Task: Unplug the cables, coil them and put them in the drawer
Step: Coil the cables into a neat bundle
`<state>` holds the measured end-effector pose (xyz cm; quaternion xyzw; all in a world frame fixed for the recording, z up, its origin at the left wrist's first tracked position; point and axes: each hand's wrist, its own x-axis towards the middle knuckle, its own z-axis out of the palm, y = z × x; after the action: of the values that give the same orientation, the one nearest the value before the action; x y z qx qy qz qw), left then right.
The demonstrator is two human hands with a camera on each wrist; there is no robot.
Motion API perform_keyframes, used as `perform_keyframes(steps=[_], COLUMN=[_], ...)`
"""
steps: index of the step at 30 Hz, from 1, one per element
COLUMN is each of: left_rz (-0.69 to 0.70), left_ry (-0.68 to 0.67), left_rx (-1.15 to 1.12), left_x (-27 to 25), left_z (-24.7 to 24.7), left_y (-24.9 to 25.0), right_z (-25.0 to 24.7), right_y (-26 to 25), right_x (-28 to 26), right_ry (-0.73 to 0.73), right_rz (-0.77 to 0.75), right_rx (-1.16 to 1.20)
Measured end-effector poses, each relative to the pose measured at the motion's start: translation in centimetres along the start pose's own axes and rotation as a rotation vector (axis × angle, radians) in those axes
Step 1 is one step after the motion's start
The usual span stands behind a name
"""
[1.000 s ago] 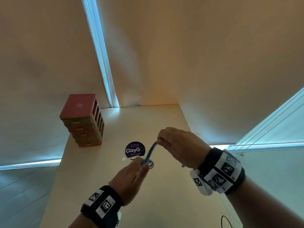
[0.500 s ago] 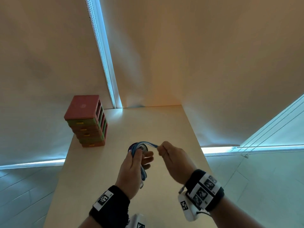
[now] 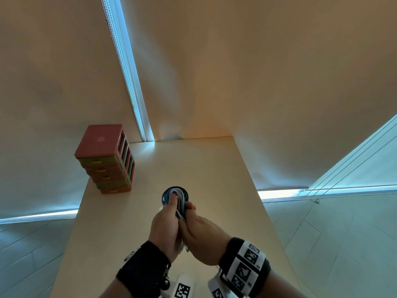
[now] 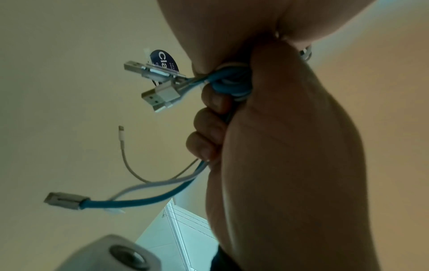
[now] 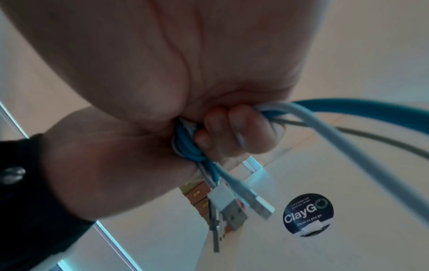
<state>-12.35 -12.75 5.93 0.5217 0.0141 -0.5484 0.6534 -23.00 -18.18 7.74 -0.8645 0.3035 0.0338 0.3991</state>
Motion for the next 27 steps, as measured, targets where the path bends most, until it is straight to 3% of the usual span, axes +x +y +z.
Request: perform_keyframes(steps=[10, 13, 16, 21, 24, 27], left_rz=[0.023, 0.085, 0.131, 0.272, 0.334, 0.407], left_ry=[-0.161, -0.18, -0.137, 0.055, 0.106, 0.129], left_rx=[0.239, 0.283, 0.238, 0.258, 0.458, 0.968], left_x=[0.4, 0.6, 0.9, 2.7, 4.0, 5.1], left_z=[-1.0, -1.3, -0.3, -0.9, -2.7, -4.2], left_y=[-0.8, -1.2, -1.1, 1.4, 2.9, 2.4], right_z=[0.8, 0.4, 0.1, -1.3, -2.9, -4.5], right_y=[1.5, 1.6, 1.8, 3.5, 4.8, 4.6], right_x=[0.9, 0.9, 1.2, 0.1, -1.0, -1.8], right_ry=[0.096, 0.091, 0.113, 0.006, -0.054, -0.088], right_rz=[-0.004, -0.022, -0.057, -0.05, -0.027, -0.035], right_rx=[-0.006, -0.021, 0.002, -0.117, -0.204, -0.355])
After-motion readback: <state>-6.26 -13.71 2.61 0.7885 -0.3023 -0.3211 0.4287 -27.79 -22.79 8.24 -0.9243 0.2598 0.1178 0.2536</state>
